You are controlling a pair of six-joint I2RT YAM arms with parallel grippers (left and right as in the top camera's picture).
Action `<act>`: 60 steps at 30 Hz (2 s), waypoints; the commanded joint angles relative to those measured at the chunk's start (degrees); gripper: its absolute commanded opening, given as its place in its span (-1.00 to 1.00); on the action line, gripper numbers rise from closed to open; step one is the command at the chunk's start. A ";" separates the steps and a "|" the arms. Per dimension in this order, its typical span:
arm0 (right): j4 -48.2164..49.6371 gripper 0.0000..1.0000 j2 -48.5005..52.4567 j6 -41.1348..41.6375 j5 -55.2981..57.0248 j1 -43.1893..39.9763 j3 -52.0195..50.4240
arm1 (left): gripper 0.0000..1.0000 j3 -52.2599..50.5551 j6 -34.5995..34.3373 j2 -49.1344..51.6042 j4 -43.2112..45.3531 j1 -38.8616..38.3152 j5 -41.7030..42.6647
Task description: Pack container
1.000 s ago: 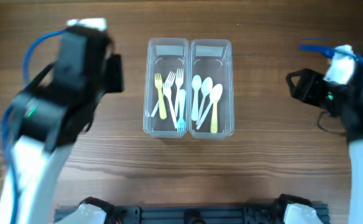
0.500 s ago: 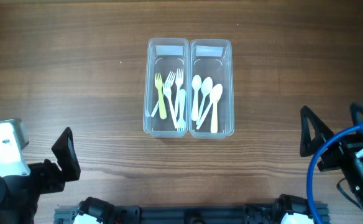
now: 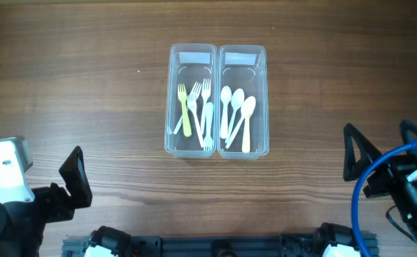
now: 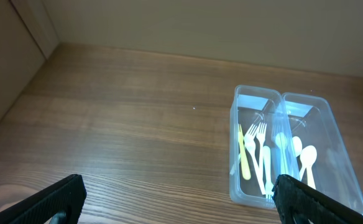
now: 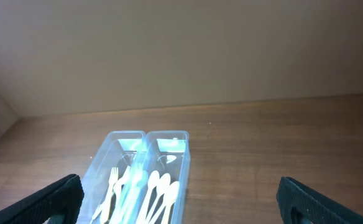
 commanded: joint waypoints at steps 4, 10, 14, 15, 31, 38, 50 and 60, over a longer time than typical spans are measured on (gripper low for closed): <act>0.09 1.00 0.11 -1.33 0.26 -0.09 -0.37 | 0.99 -0.02 0.11 -0.20 -0.04 0.44 -0.96; 7.85 0.99 -1.11 -6.40 3.32 -0.07 -13.00 | 1.00 -0.02 0.11 -0.20 -0.04 0.44 -0.96; 19.96 0.99 -7.32 -6.60 0.31 -0.09 -31.12 | 1.00 -0.02 0.11 -0.20 -0.04 0.44 -0.96; 22.64 0.99 -9.18 -6.62 -0.55 -0.07 -35.52 | 1.00 -0.02 0.11 -0.20 -0.04 0.44 -0.96; 35.04 0.99 -34.07 -6.60 -4.96 5.88 -67.87 | 1.00 -0.02 0.11 -0.20 -0.04 0.44 -0.96; 39.52 0.99 -37.46 -2.75 -3.69 7.32 -74.01 | 0.99 -0.02 0.11 -0.20 -0.04 0.44 -0.96; 39.50 1.00 -37.44 -2.69 1.51 10.12 -74.05 | 1.00 -0.02 0.11 -0.20 -0.04 0.44 -0.96; 39.47 0.99 -37.44 -2.71 1.51 10.12 -74.05 | 1.00 -0.02 0.11 -0.20 -0.04 0.44 -0.96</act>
